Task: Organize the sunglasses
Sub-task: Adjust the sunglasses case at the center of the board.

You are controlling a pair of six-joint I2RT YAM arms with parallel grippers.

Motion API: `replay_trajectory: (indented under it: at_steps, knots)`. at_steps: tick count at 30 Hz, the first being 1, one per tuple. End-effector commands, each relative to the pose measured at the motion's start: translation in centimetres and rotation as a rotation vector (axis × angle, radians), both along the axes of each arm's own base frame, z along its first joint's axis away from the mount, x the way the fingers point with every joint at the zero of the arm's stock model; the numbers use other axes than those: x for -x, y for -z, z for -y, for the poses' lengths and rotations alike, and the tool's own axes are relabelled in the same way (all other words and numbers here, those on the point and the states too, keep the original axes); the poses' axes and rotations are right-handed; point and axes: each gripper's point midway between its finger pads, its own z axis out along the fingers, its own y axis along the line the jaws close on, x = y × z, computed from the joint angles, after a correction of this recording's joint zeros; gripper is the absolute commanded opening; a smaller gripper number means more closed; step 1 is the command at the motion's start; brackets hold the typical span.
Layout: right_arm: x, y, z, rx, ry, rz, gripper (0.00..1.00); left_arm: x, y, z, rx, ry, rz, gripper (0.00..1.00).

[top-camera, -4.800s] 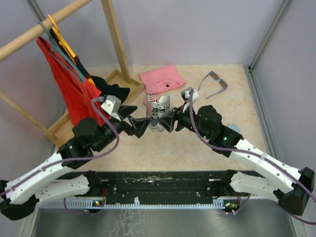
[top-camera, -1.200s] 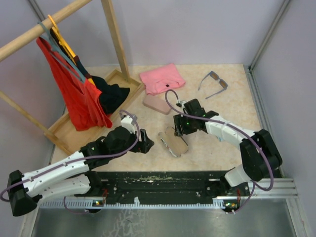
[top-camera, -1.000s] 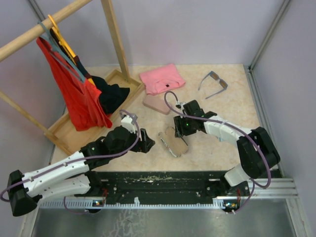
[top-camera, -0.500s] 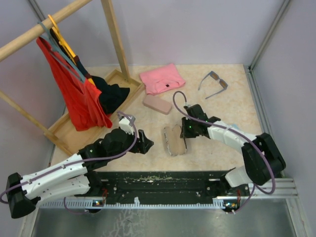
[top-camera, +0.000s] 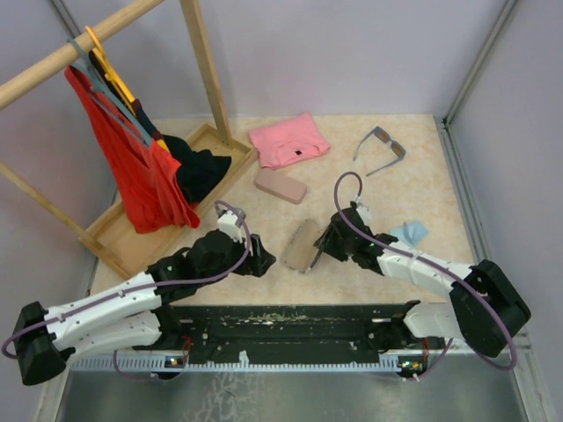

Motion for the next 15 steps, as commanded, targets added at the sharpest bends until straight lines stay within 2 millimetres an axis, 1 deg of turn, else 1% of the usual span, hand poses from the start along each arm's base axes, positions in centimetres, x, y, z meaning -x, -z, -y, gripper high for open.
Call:
replay_trajectory:
  at_steps: [1,4,7,10,11,13,14,15]
  knots:
    - [-1.6,-3.3,-1.8,-0.177,0.141,0.095,0.42,0.3,0.6,0.4,0.018,0.007,-0.020,0.87]
    - [-1.2,-4.1,-1.0,-0.128,0.126,0.120,0.54,0.4,1.1,0.2,0.009,0.006,-0.029,0.87]
    - [-0.7,-5.2,0.7,-0.032,0.080,0.175,0.58,0.6,1.6,0.1,0.001,0.009,-0.037,0.87]
    - [-0.7,-6.6,3.0,0.111,0.027,0.258,0.58,0.6,2.1,0.3,-0.011,0.020,-0.044,0.84]
    - [-0.9,-7.1,4.2,0.165,0.034,0.278,0.58,0.7,2.5,0.6,-0.016,0.033,-0.050,0.80]
    - [-1.9,-7.7,6.2,0.259,0.025,0.295,0.52,1.0,3.2,1.2,-0.018,0.058,-0.071,0.71]
    - [-2.6,-7.8,7.1,0.294,0.017,0.288,0.50,1.2,3.7,1.5,-0.023,0.073,-0.084,0.66]
    - [-3.3,-7.8,7.8,0.320,0.007,0.270,0.48,1.4,4.2,1.8,-0.025,0.082,-0.095,0.64]
